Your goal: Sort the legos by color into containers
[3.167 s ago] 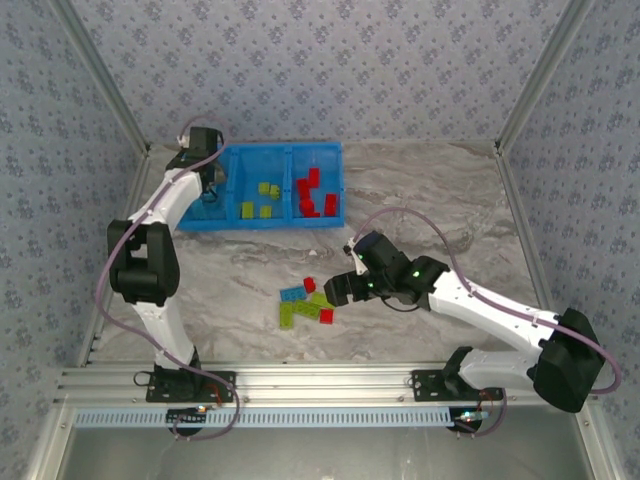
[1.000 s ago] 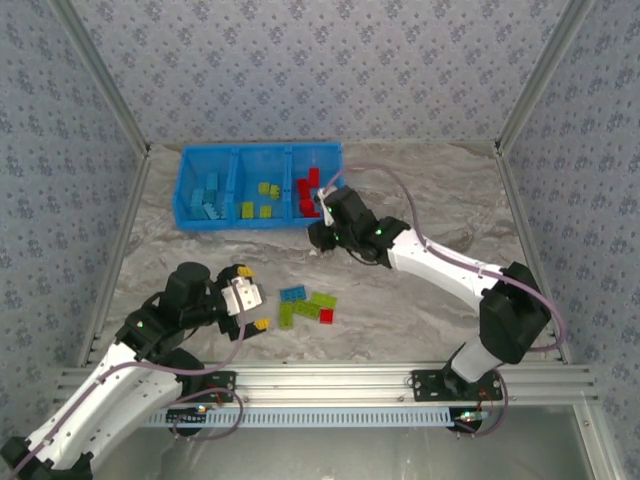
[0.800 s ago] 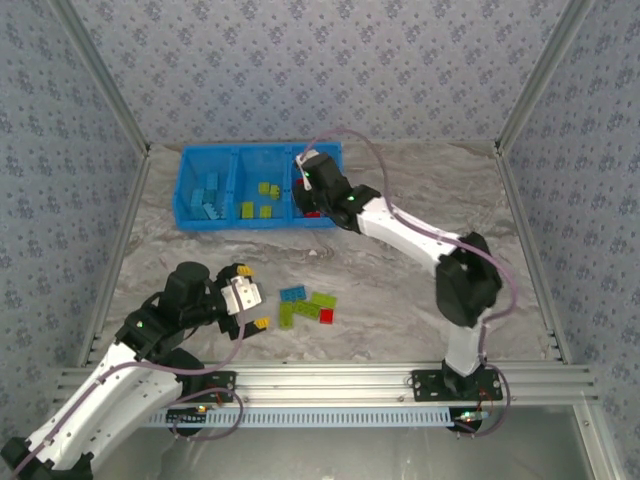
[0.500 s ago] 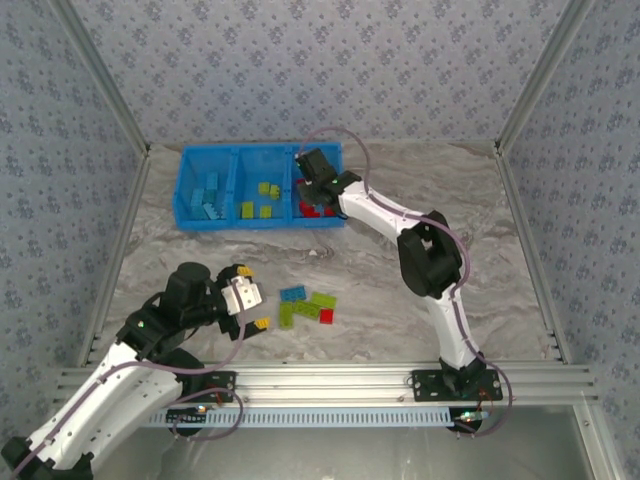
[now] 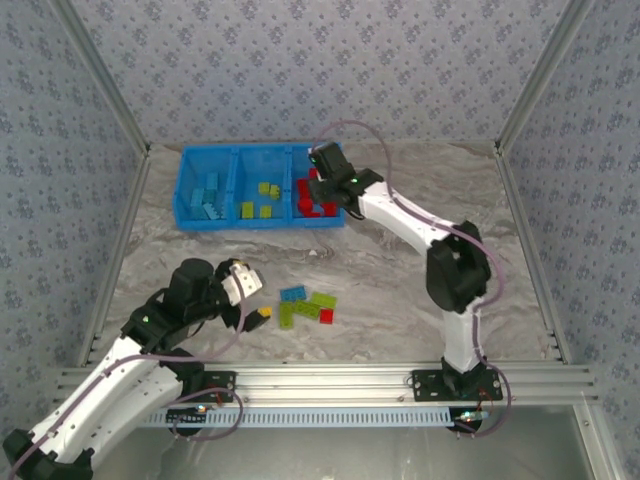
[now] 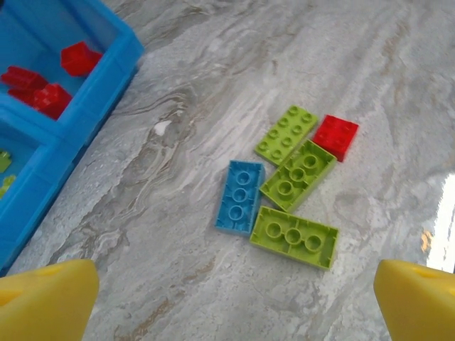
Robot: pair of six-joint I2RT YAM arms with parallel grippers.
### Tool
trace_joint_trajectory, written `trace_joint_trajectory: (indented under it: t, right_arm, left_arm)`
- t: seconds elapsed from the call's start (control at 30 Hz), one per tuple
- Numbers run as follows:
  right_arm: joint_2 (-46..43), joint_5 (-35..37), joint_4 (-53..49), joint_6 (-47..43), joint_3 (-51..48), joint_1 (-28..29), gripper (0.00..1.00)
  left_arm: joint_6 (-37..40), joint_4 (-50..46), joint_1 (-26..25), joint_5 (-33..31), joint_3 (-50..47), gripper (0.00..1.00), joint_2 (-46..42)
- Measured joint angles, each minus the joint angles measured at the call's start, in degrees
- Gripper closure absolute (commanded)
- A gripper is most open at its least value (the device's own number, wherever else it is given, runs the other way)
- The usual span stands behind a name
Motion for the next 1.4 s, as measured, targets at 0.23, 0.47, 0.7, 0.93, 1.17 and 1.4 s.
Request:
trace_joint_trajectory:
  t: [0.23,0.47,0.7,0.93,1.17,1.4]
  right_arm:
    - [-26.2,-3.3,7.2,5.9,-24.6,1.7,0.26]
    - [-41.4,-5.9,8.3,9.8,-41.6,7.4,0.16]
    - [-41.7,-7.3,5.3,13.3,-47.5,10.4,0.09]
    - [-41.6,-7.4,5.1,14.3,-48.3,10.3,0.07]
    - [-41.4,-6.9,4.7,14.5,-48.3,10.3,0.07]
    - [-41.4,-6.8,3.9,14.7,-48.3,10.2,0.07]
  left_arm:
    - [-32.1,0.4,0.0,-14.4,11.0,0.01,9.1]
    - [-65.4,-1.1,-5.8,-20.5,12.8,0.01,21.3]
    - [-81.5,1.1,-15.2,-23.5,11.7,0.01,35.9]
    - [-82.2,2.5,-17.6,-23.8,16.2,0.01,50.6]
    - [-81.4,4.9,-17.5,-23.2,19.6,0.06,58.7]
    - [-81.1,4.3,-17.5,-24.0,19.6,0.4,60.8]
